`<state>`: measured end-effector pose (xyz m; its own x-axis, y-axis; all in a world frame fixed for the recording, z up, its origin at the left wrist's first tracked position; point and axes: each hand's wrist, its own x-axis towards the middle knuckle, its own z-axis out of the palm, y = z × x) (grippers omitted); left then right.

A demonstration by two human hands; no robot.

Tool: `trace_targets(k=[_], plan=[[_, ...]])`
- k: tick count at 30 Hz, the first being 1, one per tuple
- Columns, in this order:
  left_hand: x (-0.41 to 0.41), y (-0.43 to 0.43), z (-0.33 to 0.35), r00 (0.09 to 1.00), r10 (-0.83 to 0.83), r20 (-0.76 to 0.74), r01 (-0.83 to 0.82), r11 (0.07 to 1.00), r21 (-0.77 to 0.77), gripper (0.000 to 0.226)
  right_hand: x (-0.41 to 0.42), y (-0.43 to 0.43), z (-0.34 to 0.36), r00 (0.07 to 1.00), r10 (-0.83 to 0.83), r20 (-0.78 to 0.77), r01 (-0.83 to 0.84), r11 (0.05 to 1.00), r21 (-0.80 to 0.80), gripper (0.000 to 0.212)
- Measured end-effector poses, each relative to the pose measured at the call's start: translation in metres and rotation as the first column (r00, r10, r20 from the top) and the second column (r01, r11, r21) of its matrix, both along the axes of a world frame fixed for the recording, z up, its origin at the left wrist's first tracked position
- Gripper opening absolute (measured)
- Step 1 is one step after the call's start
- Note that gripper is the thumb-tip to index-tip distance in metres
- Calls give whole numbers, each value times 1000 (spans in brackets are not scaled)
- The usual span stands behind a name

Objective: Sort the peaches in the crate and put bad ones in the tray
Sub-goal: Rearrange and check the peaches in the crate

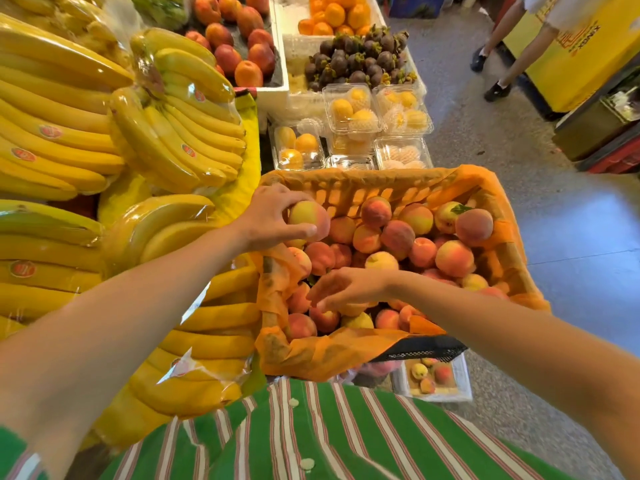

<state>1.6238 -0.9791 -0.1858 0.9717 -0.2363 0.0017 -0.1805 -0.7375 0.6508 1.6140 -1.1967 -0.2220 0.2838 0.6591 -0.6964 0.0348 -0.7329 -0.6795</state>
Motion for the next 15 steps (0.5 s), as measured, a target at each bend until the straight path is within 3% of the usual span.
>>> trace_targets(k=[3,6,10,15], plan=[[-6,6,-7,998,32,-54,-31,999,23,86,-7,24,-13,988,156,-1,-154,976,-151,71],[-11,10,-9,996,30,-90,-26,999,38,86,-15,38,-22,975,221,8,-213,951,-224,72],[-15,11,-6,992,25,-125,-20,999,37,89,-18,41,-28,967,242,82,-218,949,-227,71],[-14,11,-4,991,11,-134,-9,1000,22,84,-9,34,-16,984,169,55,-160,977,-142,74]])
